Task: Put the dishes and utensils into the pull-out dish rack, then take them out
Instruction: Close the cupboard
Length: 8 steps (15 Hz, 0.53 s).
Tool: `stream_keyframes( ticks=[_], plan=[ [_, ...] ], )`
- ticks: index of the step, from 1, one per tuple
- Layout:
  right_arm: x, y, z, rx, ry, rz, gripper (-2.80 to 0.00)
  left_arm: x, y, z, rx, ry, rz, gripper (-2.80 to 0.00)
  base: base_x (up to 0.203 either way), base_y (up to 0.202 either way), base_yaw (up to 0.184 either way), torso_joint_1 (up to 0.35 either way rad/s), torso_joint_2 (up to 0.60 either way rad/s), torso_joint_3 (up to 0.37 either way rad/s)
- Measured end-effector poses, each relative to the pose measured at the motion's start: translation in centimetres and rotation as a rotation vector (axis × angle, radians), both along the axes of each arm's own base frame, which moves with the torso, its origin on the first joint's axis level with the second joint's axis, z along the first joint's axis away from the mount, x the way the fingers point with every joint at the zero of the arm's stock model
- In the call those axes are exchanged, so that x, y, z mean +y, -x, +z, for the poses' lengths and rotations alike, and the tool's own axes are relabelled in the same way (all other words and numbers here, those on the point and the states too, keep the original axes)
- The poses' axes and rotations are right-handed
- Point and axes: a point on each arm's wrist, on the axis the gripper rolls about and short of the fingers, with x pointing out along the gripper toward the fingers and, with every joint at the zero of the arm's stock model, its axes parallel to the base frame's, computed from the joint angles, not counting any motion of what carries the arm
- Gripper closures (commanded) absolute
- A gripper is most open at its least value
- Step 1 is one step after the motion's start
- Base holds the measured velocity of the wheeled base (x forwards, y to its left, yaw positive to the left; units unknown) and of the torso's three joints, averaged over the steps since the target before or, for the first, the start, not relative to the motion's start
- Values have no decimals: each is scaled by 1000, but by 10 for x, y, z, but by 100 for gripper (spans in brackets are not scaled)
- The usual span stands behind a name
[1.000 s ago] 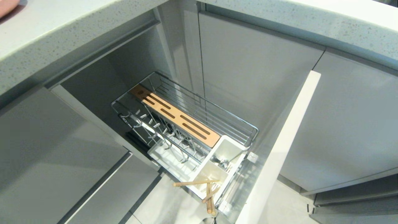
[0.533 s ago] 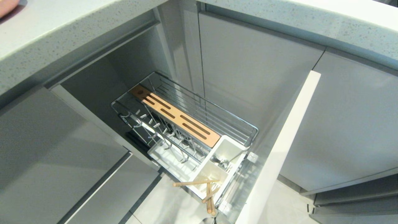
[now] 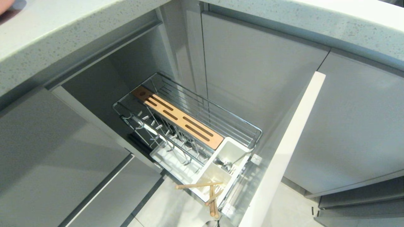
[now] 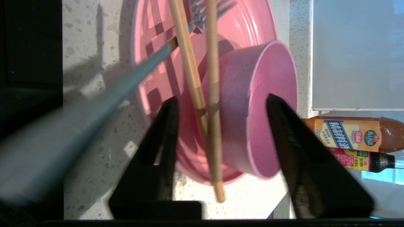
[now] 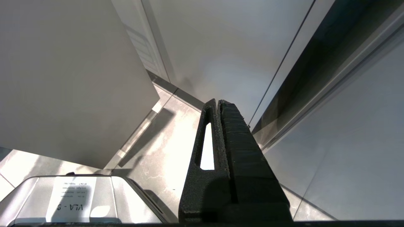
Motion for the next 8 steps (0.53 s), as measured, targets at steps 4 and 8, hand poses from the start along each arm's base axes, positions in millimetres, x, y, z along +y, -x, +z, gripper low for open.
stream_keyframes(
  ticks=[4, 8],
  plan=[
    [0, 0, 0, 0, 0, 0, 0, -5, 4, 2, 1, 16, 0, -280, 0, 0, 0, 0, 0, 0],
    [0, 0, 0, 0, 0, 0, 0, -15, 15, 8, -23, -4, 3, -280, 0, 0, 0, 0, 0, 0]
  ],
)
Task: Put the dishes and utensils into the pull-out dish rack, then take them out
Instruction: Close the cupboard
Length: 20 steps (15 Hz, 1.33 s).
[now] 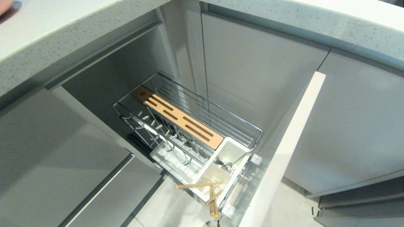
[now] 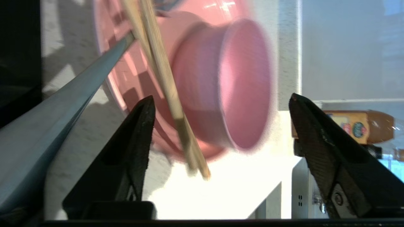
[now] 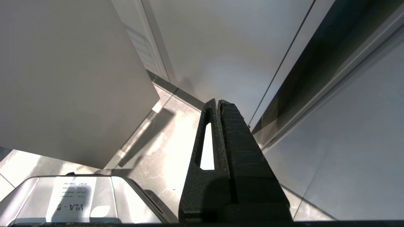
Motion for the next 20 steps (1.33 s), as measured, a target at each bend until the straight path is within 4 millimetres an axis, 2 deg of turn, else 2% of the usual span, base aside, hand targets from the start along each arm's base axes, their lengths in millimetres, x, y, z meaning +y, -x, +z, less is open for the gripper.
stream_keyframes(
  ticks=[6, 7, 11, 15, 18, 20],
  plan=[
    [0, 0, 0, 0, 0, 0, 0, -19, 19, 18, -81, -88, 6, -280, 0, 0, 0, 0, 0, 0],
    [0, 0, 0, 0, 0, 0, 0, -22, 22, 21, -95, -106, 7, 0, 0, 0, 0, 0, 0, 0],
    [0, 0, 0, 0, 0, 0, 0, -45, 41, 38, -216, -225, 25, 0, 0, 0, 0, 0, 0, 0],
    [0, 0, 0, 0, 0, 0, 0, -81, 71, 51, -374, -348, -25, 0, 0, 0, 0, 0, 0, 0],
    [0, 0, 0, 0, 0, 0, 0, -102, 91, 45, -438, -366, -218, 0, 0, 0, 0, 0, 0, 0],
    [0, 0, 0, 0, 0, 0, 0, -108, 93, 33, -479, -374, -415, 0, 0, 0, 0, 0, 0, 0]
  ],
)
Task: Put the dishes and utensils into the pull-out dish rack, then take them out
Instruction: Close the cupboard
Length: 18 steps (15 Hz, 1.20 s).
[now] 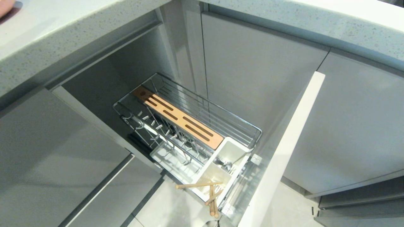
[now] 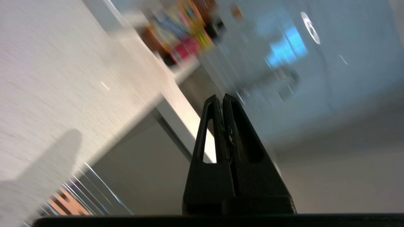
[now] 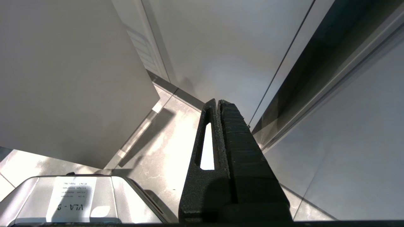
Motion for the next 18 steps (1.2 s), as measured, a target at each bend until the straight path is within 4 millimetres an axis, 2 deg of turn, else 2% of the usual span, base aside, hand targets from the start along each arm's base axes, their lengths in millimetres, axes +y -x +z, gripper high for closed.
stream_keyframes(
  ticks=[6, 8, 10, 14, 18],
  plan=[
    [0, 0, 0, 0, 0, 0, 0, -14, -5, -27, -19, -204, -552, 0, 0, 0, 0, 0, 0, 0],
    [0, 0, 0, 0, 0, 0, 0, -19, -14, -31, 29, -243, -663, 0, 0, 0, 0, 0, 0, 0],
    [0, 0, 0, 0, 0, 0, 0, -23, -30, -34, 83, -293, -658, 0, 0, 0, 0, 0, 0, 0],
    [0, 0, 0, 0, 0, 0, 0, -37, -56, -27, 133, -452, -444, 0, 0, 0, 0, 0, 0, 0],
    [0, 0, 0, 0, 0, 0, 0, -78, -80, -31, 174, -562, -501, 0, 0, 0, 0, 0, 0, 0]
  ],
)
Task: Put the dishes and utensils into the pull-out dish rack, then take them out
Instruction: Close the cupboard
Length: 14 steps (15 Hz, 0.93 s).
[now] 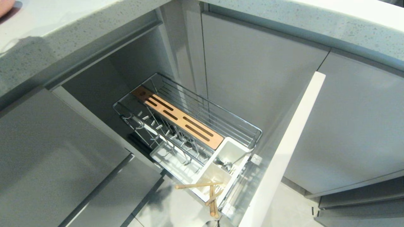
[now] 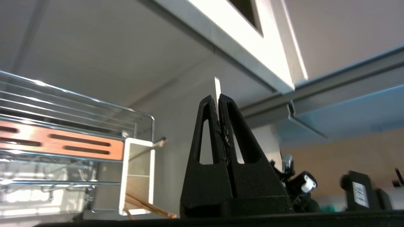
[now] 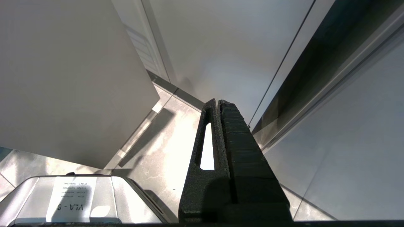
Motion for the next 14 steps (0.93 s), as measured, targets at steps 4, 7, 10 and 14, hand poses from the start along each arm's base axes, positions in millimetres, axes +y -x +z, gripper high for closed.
stream_keyframes(
  ticks=[4, 7, 10, 14],
  plan=[
    [0, 0, 0, 0, 0, 0, 0, -60, -9, -19, 50, -127, -40, 0, 0, 0, 0, 0, 0, 0],
    [0, 0, 0, 0, 0, 0, 0, -104, -5, -36, 86, -217, -175, 0, 0, 0, 0, 0, 0, 0],
    [0, 0, 0, 0, 0, 0, 0, -140, 3, -57, 137, -313, -279, 0, 0, 0, 0, 0, 0, 0],
    [0, 0, 0, 0, 0, 0, 0, -167, 7, -75, 175, -384, -335, 0, 0, 0, 0, 0, 0, 0]
  ],
)
